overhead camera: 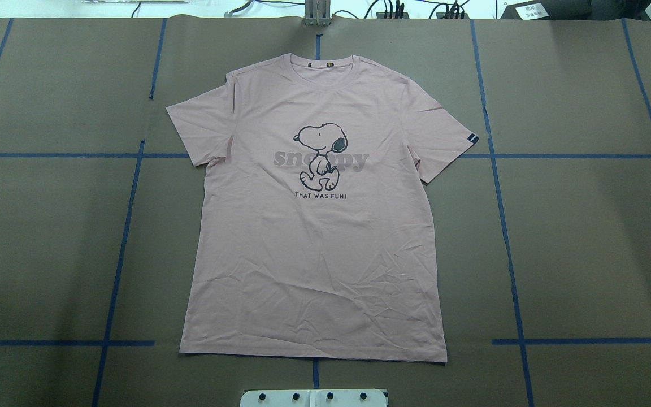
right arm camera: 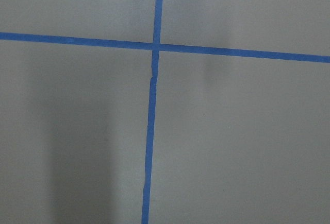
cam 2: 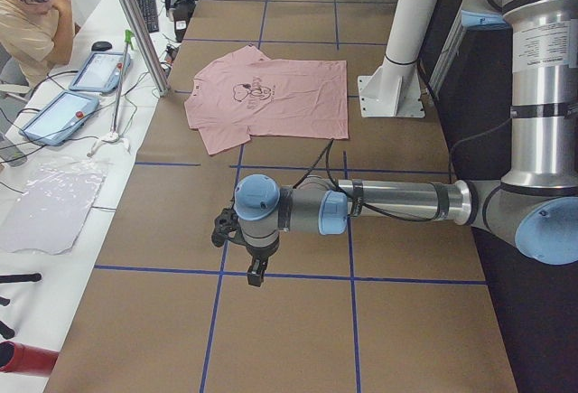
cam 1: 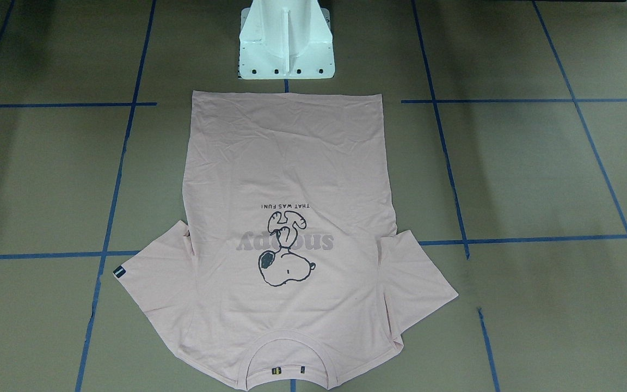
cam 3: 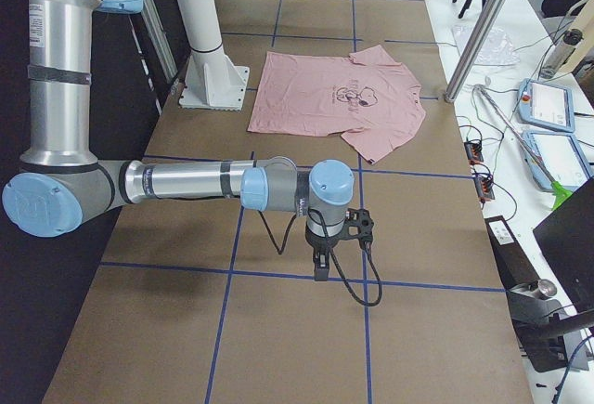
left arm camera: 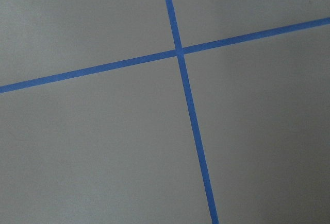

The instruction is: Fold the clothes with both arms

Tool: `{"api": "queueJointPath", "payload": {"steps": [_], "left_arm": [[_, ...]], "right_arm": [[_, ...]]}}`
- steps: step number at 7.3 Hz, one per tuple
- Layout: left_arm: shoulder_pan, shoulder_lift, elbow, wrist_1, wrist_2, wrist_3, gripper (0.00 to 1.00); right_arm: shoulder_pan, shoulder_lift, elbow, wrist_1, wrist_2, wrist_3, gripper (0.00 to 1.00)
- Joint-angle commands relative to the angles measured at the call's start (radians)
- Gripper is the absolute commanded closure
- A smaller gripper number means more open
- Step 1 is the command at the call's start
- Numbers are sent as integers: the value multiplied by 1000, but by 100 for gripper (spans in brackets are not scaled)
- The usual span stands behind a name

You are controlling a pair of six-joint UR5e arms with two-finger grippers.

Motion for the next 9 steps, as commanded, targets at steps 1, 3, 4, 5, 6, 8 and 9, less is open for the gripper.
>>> {"api": "queueJointPath", "payload": {"steps": [1, 3, 4, 5, 6, 8, 9], "left_arm": [[0, -2, -2, -1, -5, 0, 0], [0, -2, 0, -6, -3, 6, 0], [0, -2, 2, -62, 1, 3, 0], [2, -2, 2, -110, 0, 0, 0], [3, -12, 3, -179, -8, -1, 0], [2, -58, 26, -452, 0, -1, 0], [3, -143, 79, -598, 0, -3, 0]], "right_arm": [[-1, 1, -1, 0, 0, 2, 0], [-1, 4, 5, 0, 3, -8, 0], [-7, 20, 4, 0, 2, 0, 0], [-21, 73, 4, 2, 2, 0, 0], [-45, 155, -4, 0, 2, 0, 0], [-71, 283, -76, 67, -2, 2, 0], [-73, 288, -123, 166, 1, 18, 0]]}}
